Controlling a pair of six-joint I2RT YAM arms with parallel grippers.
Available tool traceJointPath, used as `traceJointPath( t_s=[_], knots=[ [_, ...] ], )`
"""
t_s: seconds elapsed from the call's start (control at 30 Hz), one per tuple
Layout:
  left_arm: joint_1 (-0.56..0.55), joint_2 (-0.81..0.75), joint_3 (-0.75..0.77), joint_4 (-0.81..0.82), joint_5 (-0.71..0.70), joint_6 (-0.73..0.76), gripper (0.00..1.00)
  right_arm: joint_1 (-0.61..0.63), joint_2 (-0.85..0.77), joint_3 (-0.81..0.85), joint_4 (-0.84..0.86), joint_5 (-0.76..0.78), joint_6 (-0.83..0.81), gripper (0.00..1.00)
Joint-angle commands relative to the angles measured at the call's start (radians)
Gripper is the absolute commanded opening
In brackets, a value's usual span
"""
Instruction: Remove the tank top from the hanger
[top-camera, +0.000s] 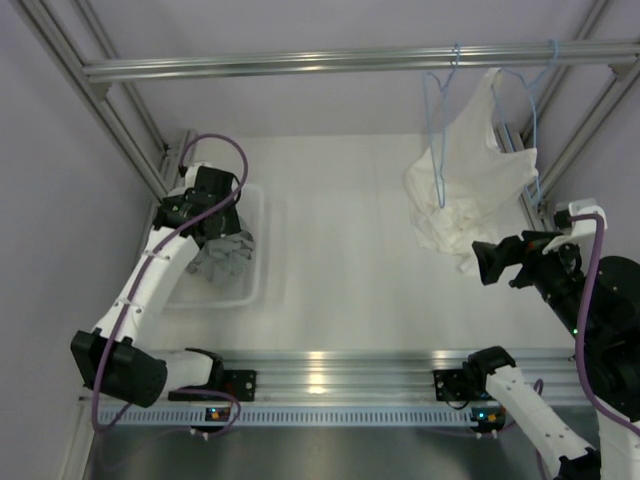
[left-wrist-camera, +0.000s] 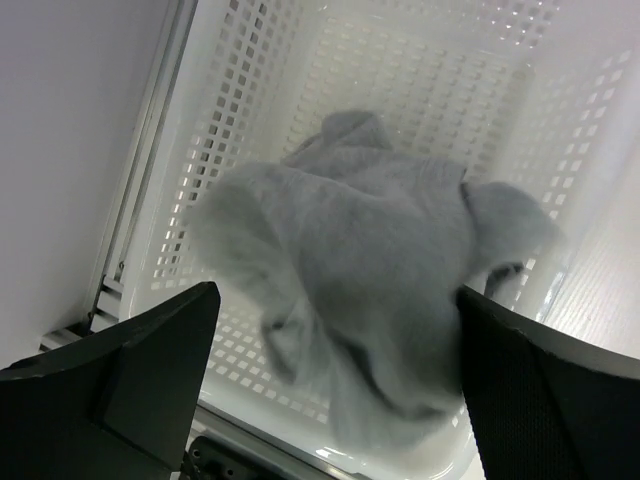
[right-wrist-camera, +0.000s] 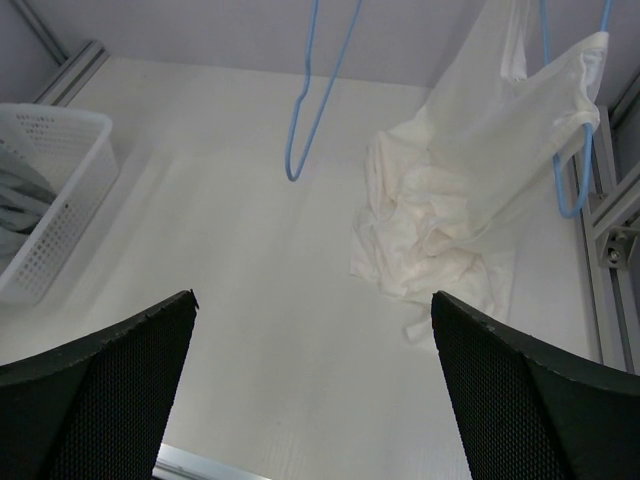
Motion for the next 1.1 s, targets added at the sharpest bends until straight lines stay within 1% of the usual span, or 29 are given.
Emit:
traceJointPath(
  t_s=[0.0, 0.1, 0.13, 0.2, 0.27, 0.33, 0.37, 0.4, 0.47, 0.5, 0.57, 0.6, 0.7, 0.77, 0.83, 1.07],
  knots=[
    [0.006, -0.047, 0.015, 0.055, -0.025, -0.016, 0.99, -0.001, -0.003, -0.001, 0.056, -0.006, -0.012, 0.99],
    [0.006, -0.088, 0.070, 0.051, -0.035, -0.001, 0.99, -0.002, 0.008, -0.011, 0.057, -0.005, -0.014, 0.99],
    [0.006, -0.095, 0.115, 0.029, -0.045, 0.001, 0.99, -0.001, 0.011, -0.015, 0.059, -0.003, -0.014, 1.00],
    [0.006, -0.118, 0.156, -0.001, -0.050, -0.001, 0.99, -0.001, 0.011, -0.025, 0.066, 0.006, -0.005, 0.99],
    [0.006, -0.157, 0.181, -0.031, -0.018, -0.007, 0.99, -0.002, 0.005, -0.030, 0.073, 0.029, 0.003, 0.99],
    [0.006, -0.257, 0.175, -0.029, 0.034, 0.002, 0.99, -0.002, -0.007, -0.041, 0.080, 0.079, 0.015, 0.99],
    [0.006, -0.297, 0.166, -0.029, 0.071, 0.004, 0.99, -0.002, -0.010, -0.042, 0.079, 0.104, 0.017, 0.99],
    [0.006, -0.384, 0.137, -0.029, 0.077, 0.013, 0.99, -0.002, -0.015, -0.048, 0.071, 0.154, 0.017, 0.99],
    [0.006, -0.466, 0.106, -0.031, 0.038, 0.036, 0.99, 0.001, -0.021, -0.056, 0.060, 0.196, 0.014, 0.99],
    [0.006, -0.537, 0.086, -0.040, 0.025, 0.045, 0.99, 0.008, -0.035, -0.073, 0.056, 0.222, 0.018, 1.00],
    [0.006, -0.596, 0.072, -0.063, 0.014, 0.054, 0.99, 0.008, -0.053, -0.096, 0.056, 0.238, 0.020, 1.00],
    [0.006, -0.646, 0.065, -0.064, 0.027, 0.057, 0.99, 0.008, -0.075, -0.126, 0.059, 0.250, 0.018, 0.99],
    [0.005, -0.728, 0.017, -0.061, 0.071, 0.053, 0.99, 0.010, -0.121, -0.192, 0.088, 0.274, 0.001, 0.99],
    [0.005, -0.768, -0.043, -0.048, 0.070, 0.071, 0.99, 0.011, -0.153, -0.235, 0.123, 0.296, 0.004, 0.99],
    [0.003, -0.782, -0.087, -0.031, 0.059, 0.079, 0.99, 0.011, -0.161, -0.245, 0.128, 0.308, 0.001, 0.99],
    [0.003, -0.808, -0.165, 0.014, 0.048, 0.050, 0.99, 0.010, -0.171, -0.251, 0.114, 0.297, 0.000, 0.99]
  ],
)
